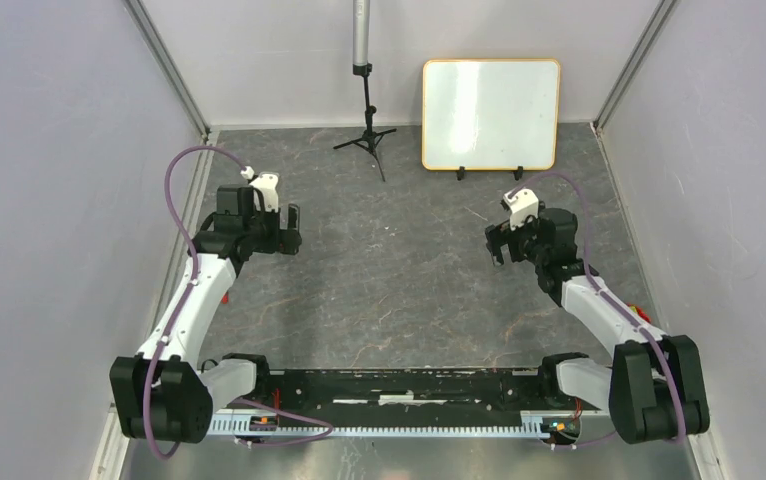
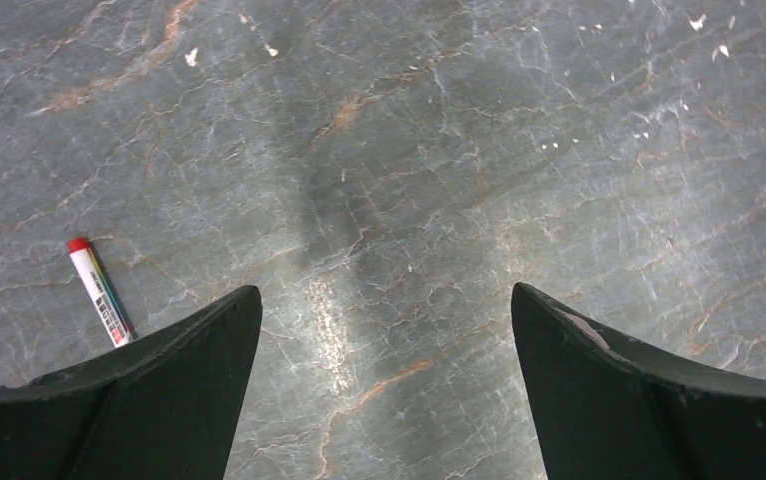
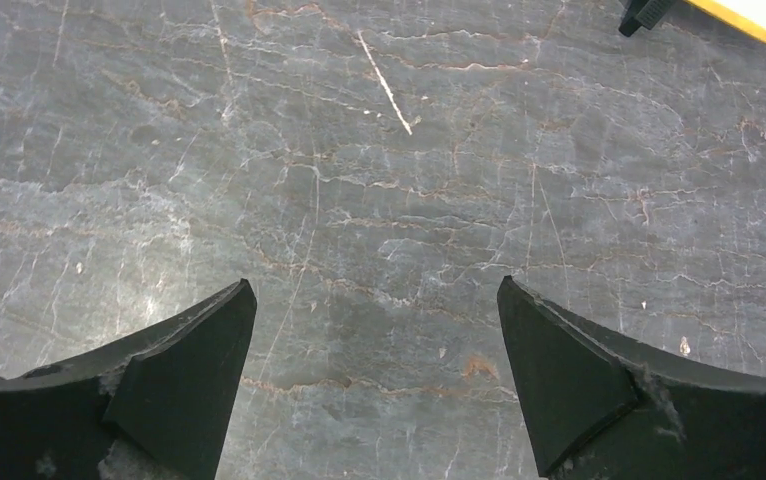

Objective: Write a sentence on the whiteboard
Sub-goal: Move the whiteboard to the center of the board.

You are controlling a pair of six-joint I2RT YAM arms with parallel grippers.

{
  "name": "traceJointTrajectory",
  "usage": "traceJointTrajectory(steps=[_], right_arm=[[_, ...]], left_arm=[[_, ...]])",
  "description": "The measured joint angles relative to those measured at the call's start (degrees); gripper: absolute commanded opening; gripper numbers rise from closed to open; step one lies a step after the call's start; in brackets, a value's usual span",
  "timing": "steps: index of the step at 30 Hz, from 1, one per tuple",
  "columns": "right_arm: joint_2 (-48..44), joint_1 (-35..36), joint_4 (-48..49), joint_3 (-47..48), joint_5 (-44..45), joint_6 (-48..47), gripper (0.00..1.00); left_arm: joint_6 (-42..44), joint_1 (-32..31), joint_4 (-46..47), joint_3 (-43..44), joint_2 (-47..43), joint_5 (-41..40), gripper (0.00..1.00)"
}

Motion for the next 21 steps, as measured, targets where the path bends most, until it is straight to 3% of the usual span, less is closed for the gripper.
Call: traceJointTrajectory(steps=[8, 21], right_arm=[[10.95, 3.63, 2.19, 8.52, 7.41, 5.07, 0.99], [37.27, 7.91, 1.95, 36.35, 15.63, 13.66, 0.76]], left_arm=[[-7.1, -0.02, 1.36, 0.79, -0.15, -7.04, 1.0], [-10.47, 0.0, 2.32, 0.9, -3.45, -10.6, 1.0]])
